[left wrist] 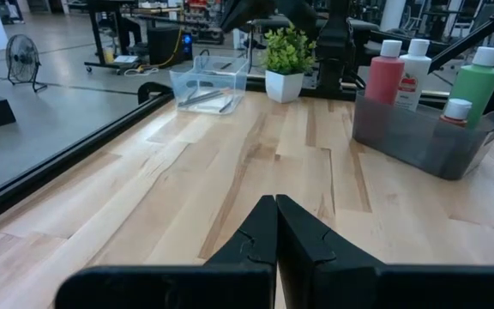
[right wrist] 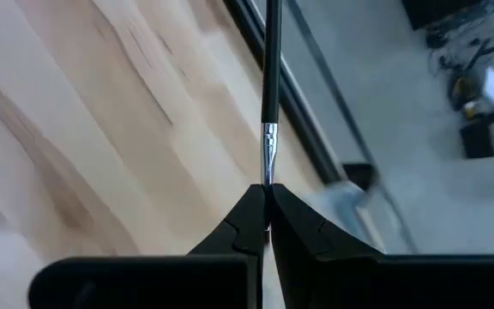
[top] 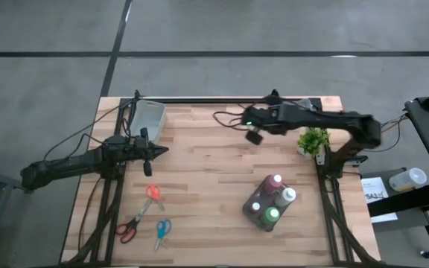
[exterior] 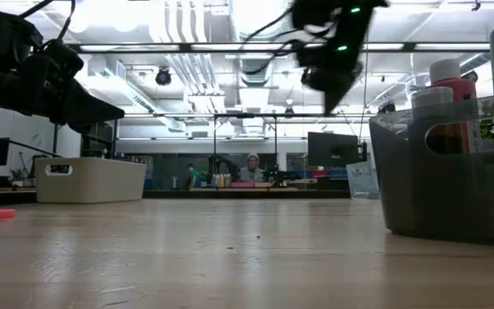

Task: Pick & Place Paint Supplies
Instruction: Put the paint brush into the transparent bin

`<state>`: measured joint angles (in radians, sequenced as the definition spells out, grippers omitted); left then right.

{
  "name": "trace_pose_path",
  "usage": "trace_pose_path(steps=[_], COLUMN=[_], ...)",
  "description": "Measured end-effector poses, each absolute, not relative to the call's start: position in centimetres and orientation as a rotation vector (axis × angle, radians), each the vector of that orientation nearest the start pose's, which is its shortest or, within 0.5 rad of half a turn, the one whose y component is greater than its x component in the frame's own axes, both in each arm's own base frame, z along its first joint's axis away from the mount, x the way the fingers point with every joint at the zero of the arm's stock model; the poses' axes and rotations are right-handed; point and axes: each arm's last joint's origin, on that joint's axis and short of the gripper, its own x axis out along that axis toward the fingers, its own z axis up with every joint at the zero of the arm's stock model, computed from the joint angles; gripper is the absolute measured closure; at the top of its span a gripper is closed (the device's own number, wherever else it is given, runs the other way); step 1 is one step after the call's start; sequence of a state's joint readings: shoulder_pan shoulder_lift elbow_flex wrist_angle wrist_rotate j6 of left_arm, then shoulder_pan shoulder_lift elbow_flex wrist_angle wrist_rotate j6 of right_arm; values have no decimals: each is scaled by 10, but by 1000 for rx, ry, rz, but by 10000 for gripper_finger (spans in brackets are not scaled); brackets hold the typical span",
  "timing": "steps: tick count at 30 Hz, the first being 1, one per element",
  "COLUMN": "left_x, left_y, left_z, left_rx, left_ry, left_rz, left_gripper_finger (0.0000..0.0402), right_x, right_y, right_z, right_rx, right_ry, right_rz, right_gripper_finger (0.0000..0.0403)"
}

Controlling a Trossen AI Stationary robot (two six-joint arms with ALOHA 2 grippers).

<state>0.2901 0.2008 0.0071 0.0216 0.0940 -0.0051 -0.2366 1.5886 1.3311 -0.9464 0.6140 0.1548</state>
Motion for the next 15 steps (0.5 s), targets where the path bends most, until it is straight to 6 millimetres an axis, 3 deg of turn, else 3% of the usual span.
trace_pose_path(steps=[4,9,15], left_x=[105,105,105], left_y=[28,28,28], left_z=[151,151,151], left_rx=[-38,-38,-38], left_ry=[169,169,168], left_rz=[196,196,196], left_gripper_finger=[401,401,401], right_x=[255,207,166], right_y=[-89,-88,-85], right_z=[287,295,286], right_rx=[-169,-117,-35], right_ry=[1201,1205,1216], right_rz=[-809,-870,-963], right_gripper_finger=[394,394,394])
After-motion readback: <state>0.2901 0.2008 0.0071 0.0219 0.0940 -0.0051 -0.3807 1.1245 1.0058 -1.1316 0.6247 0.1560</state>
